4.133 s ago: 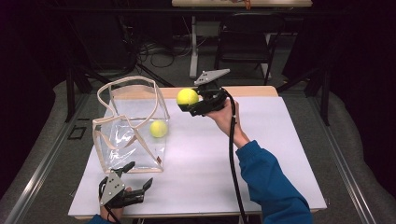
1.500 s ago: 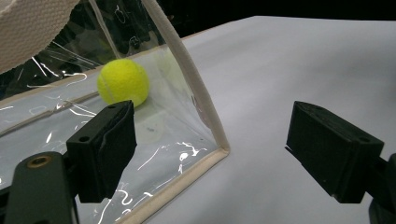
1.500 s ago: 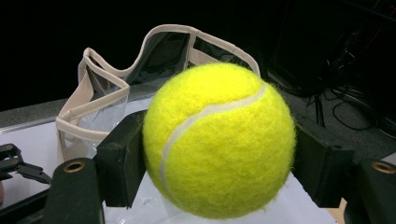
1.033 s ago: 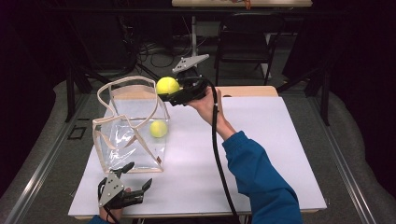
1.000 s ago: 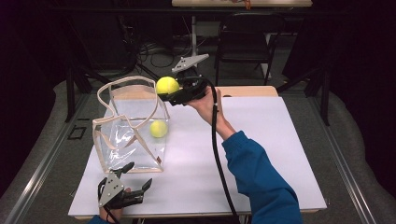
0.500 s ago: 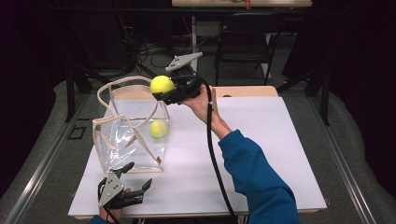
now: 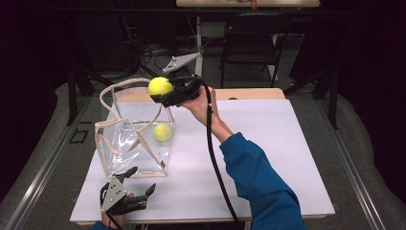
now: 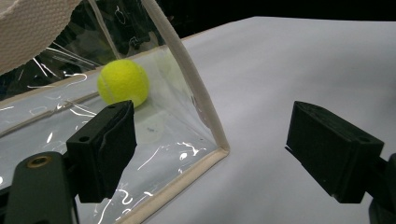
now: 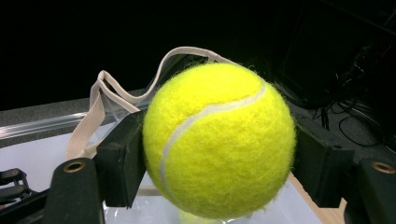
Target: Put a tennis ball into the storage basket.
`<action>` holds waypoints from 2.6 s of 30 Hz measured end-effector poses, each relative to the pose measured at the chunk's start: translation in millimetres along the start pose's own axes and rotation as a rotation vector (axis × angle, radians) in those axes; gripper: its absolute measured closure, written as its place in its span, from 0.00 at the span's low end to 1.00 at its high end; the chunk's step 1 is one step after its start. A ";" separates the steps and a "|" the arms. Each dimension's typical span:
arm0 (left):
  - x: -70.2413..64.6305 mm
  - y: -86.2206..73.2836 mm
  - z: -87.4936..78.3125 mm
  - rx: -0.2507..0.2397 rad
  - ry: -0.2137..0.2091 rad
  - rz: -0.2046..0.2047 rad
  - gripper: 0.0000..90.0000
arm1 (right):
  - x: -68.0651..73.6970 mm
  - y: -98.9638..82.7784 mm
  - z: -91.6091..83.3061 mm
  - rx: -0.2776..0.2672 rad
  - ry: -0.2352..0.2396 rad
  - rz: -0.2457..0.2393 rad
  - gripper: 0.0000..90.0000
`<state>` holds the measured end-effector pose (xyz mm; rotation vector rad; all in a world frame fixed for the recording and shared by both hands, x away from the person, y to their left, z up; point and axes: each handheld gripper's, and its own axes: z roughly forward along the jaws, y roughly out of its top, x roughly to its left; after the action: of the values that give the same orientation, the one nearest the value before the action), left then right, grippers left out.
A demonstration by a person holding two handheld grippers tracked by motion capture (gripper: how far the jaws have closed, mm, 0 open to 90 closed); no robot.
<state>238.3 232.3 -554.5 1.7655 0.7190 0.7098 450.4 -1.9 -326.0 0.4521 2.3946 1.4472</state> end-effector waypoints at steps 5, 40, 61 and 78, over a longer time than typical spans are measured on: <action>0.1 -0.1 -0.2 -0.001 0.000 0.000 0.17 | 2.7 3.7 2.8 -0.006 0.001 -0.002 0.29; 0.7 -0.1 -0.6 -0.006 0.002 -0.007 0.17 | 14.6 20.5 21.9 0.018 0.021 -0.032 0.29; 0.9 -0.1 -1.1 -0.009 0.001 -0.008 0.17 | 17.9 22.1 43.0 0.079 0.030 -0.032 0.29; 0.9 0.0 -1.3 -0.010 0.001 -0.007 0.17 | 19.7 17.4 60.2 0.162 0.032 -0.037 0.29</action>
<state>237.9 233.8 -554.0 1.7531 0.7212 0.7077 459.4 61.7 -339.2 0.4229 2.5429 1.2603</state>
